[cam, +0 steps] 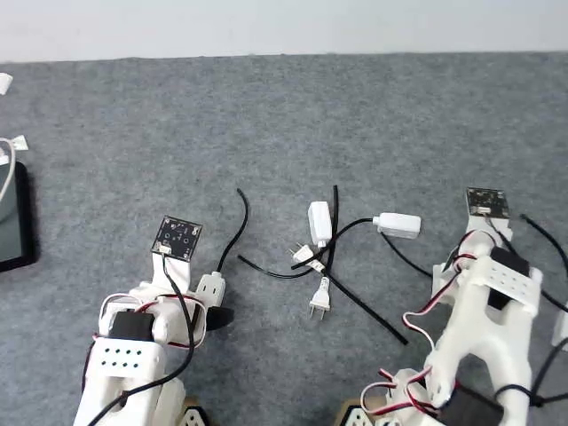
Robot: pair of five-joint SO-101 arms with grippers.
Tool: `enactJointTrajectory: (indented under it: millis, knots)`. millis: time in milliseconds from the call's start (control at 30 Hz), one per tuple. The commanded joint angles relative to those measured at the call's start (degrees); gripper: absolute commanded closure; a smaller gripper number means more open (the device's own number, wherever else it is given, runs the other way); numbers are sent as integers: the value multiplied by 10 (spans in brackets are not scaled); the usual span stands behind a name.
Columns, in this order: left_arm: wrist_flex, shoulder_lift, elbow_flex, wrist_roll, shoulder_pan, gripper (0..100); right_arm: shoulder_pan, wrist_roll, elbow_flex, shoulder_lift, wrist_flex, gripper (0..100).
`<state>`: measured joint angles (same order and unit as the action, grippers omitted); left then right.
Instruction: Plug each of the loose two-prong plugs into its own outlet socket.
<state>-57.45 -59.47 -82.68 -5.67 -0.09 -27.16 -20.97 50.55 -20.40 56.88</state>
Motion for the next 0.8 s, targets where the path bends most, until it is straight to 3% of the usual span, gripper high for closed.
enactJointTrajectory:
  millis: [0, 267, 767]
  knots:
    - [3, -8, 2, -4, -3, 717, -17, -3, -1, -12, 0, 966]
    - [3, -8, 2, -4, -3, 717, -76, -71, 46, -11, -51, 962]
    - [3, -8, 2, -4, -3, 717, -109, -107, 55, -11, -56, 962]
